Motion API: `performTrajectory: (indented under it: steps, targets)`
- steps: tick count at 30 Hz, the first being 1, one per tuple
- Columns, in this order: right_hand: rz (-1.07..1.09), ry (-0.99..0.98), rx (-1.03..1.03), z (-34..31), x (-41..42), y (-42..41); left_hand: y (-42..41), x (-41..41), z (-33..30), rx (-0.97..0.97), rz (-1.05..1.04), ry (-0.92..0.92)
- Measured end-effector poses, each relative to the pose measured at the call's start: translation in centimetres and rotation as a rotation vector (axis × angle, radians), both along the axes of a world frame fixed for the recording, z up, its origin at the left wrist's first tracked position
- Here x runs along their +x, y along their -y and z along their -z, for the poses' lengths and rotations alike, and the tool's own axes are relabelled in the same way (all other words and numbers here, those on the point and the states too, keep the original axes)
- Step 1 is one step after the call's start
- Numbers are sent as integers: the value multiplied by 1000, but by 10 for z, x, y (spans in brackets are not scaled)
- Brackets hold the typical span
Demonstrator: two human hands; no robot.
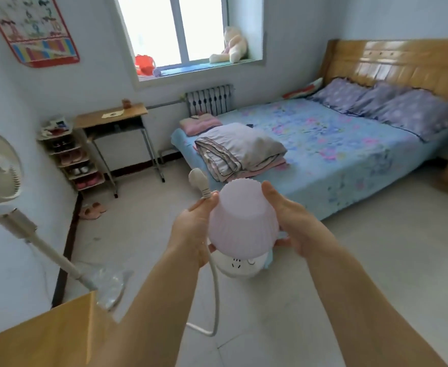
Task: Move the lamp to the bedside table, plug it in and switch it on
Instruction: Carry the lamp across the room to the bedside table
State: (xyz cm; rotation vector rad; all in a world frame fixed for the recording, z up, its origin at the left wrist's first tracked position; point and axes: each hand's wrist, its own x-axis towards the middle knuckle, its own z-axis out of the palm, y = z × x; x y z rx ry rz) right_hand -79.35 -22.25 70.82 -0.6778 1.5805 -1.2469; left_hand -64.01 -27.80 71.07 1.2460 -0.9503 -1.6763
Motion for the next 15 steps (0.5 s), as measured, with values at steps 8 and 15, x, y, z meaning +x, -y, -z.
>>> performTrajectory:
  steps: [8, 15]
  targets:
    - [215, -5, 10, -3, -200, -48, -16, -221, -5, 53, 220, -8]
    - [380, -64, 10, -11, -348, -91, -34, -392, -10, 82, 425, -21]
